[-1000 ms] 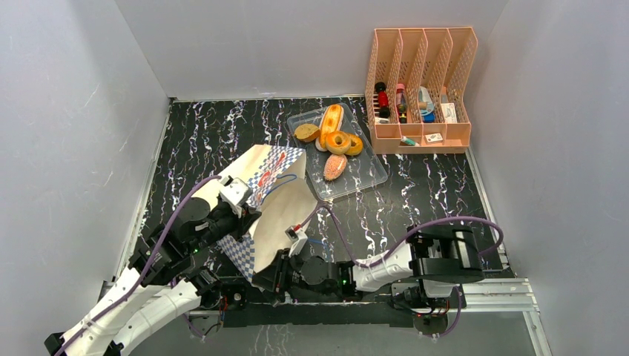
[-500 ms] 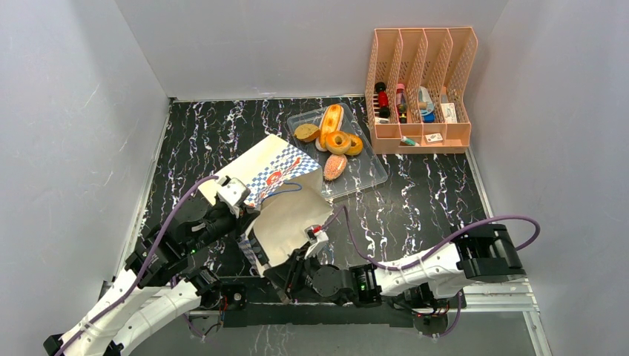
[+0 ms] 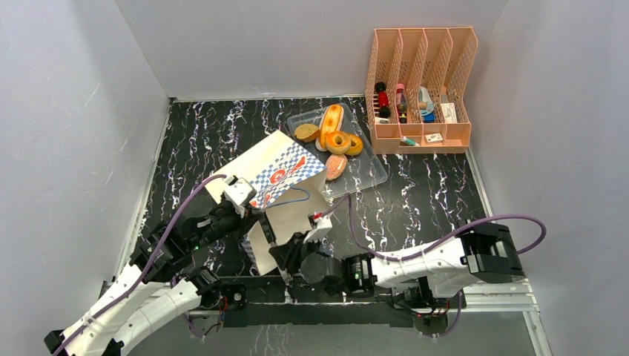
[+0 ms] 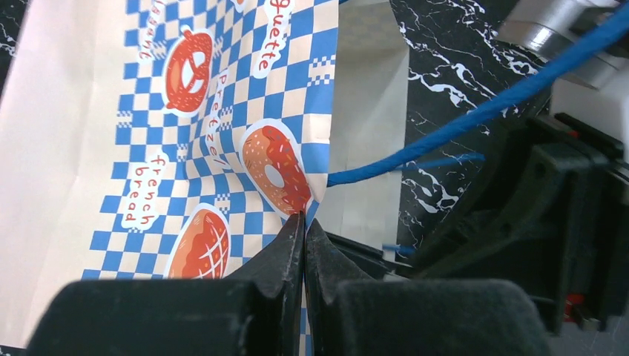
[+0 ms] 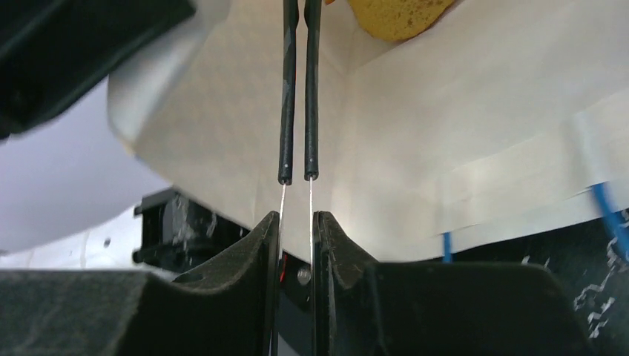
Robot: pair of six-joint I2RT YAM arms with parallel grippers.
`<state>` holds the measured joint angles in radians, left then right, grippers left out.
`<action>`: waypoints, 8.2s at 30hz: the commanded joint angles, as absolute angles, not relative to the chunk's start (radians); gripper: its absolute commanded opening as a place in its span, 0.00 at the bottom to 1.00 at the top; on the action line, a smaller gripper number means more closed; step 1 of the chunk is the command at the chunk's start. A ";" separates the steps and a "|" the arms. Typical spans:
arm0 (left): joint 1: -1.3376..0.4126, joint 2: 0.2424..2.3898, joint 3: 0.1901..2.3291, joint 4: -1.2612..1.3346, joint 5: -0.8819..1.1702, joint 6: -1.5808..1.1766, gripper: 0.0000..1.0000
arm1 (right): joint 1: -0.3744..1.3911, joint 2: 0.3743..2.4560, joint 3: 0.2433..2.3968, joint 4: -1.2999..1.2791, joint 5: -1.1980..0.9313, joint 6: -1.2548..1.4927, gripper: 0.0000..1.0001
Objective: Take the fake bread out of the paper bag
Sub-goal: Adjust the fake bread in the paper bag, then take out the fake bread from the paper bag, then place the fake bread in the container, then place the paper bag at the center of the board.
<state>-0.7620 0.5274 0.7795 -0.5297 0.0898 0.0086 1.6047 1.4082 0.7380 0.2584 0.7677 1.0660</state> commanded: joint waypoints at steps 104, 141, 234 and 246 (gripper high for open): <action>-0.764 0.570 0.807 -0.513 0.164 0.100 0.00 | 1.443 1.382 0.373 0.588 0.393 1.579 0.30; -0.764 0.497 0.752 -0.515 0.226 0.124 0.00 | 1.347 1.607 0.724 0.291 0.320 1.868 0.34; -0.764 0.808 0.989 -0.526 -0.754 -0.169 0.00 | 1.358 0.612 0.466 -0.340 0.578 1.660 0.00; -0.764 0.849 1.141 -0.563 -0.775 -0.169 0.00 | 1.358 0.616 0.580 -0.484 0.864 1.687 0.00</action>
<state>-0.7612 0.8440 1.0702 -0.5522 -0.7414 -0.1596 1.3533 0.5926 0.4900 -0.4564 0.6964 1.6588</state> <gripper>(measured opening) 0.007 0.123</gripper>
